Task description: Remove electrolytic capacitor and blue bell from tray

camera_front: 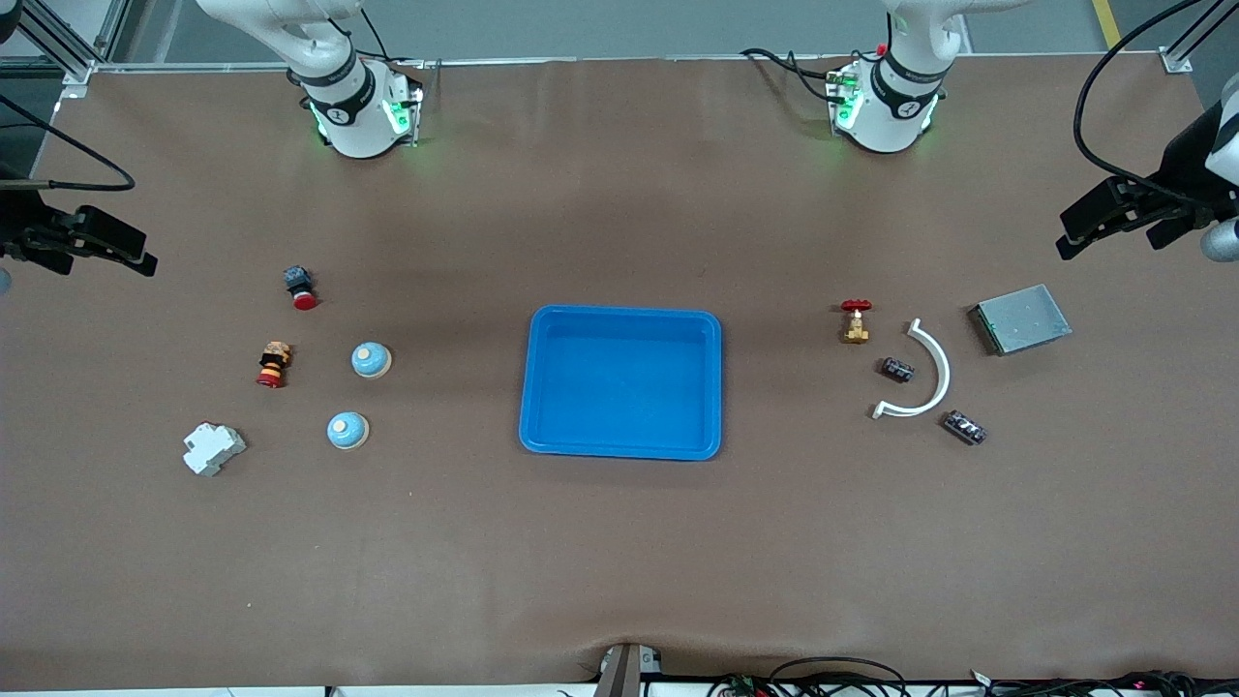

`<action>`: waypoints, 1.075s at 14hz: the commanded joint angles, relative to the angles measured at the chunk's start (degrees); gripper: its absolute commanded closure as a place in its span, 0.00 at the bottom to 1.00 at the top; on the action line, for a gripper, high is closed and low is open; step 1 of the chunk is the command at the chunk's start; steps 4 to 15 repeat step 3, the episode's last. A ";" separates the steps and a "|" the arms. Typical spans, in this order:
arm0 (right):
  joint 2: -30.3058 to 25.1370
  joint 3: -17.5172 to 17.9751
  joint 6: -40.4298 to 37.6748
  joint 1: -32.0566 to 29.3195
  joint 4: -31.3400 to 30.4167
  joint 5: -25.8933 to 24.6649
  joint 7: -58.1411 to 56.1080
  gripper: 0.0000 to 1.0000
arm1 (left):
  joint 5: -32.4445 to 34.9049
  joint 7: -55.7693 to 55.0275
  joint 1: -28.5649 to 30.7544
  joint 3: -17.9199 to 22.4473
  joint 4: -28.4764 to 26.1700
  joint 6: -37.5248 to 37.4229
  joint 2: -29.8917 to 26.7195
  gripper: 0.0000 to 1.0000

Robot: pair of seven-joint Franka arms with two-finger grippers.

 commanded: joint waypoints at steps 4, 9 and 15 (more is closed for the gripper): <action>-1.89 -0.55 0.19 0.41 -1.70 0.95 -0.12 0.00 | -0.72 0.10 -0.09 -0.23 1.41 -1.48 0.63 0.00; -1.89 -0.55 0.19 0.41 -1.70 0.95 -0.12 0.00 | -0.72 0.10 -0.09 -0.23 1.41 -1.48 0.63 0.00; -1.89 -0.55 0.19 0.41 -1.70 0.95 -0.12 0.00 | -0.72 0.10 -0.09 -0.23 1.41 -1.48 0.63 0.00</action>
